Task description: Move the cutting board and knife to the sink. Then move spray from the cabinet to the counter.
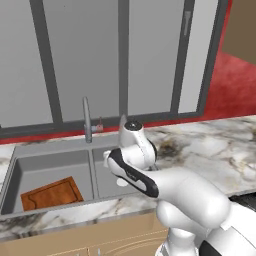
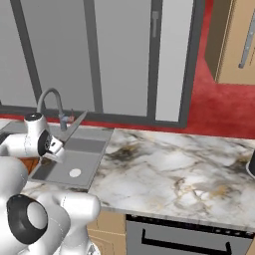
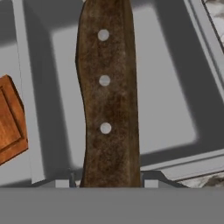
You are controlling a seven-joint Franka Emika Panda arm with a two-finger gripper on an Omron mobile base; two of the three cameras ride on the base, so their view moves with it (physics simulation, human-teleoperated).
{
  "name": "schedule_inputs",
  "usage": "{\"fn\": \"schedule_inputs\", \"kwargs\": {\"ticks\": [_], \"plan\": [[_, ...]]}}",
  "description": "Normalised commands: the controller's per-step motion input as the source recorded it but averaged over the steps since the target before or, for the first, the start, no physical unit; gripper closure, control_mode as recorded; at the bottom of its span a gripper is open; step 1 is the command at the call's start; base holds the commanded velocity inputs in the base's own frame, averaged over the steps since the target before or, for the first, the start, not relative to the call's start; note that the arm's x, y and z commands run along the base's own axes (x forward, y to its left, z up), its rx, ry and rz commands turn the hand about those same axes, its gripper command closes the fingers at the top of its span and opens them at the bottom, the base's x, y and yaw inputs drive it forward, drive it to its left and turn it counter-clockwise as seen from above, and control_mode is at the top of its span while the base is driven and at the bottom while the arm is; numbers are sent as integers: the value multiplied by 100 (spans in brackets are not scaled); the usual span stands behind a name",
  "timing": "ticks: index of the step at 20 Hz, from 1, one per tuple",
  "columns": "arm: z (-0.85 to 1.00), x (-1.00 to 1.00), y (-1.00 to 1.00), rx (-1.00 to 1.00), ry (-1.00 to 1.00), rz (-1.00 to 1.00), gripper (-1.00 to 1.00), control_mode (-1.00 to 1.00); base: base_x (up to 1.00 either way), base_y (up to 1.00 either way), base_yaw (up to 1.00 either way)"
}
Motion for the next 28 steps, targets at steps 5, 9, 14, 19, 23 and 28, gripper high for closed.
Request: {"fn": "schedule_inputs", "kwargs": {"ticks": [5,9,14,19,23,28], "plan": [[0,0,13,12,5,0,100,-100,0,0,0],[-1,-9,11,12,9,-3,100,-100,0,0,0],[0,-1,8,3,18,-3,100,-100,0,0,0],[0,0,11,-1,31,-1,100,-100,0,0,0],[0,0,18,-2,39,0,100,-100,0,0,0],[0,5,6,0,17,0,100,-100,0,0,0]]}}
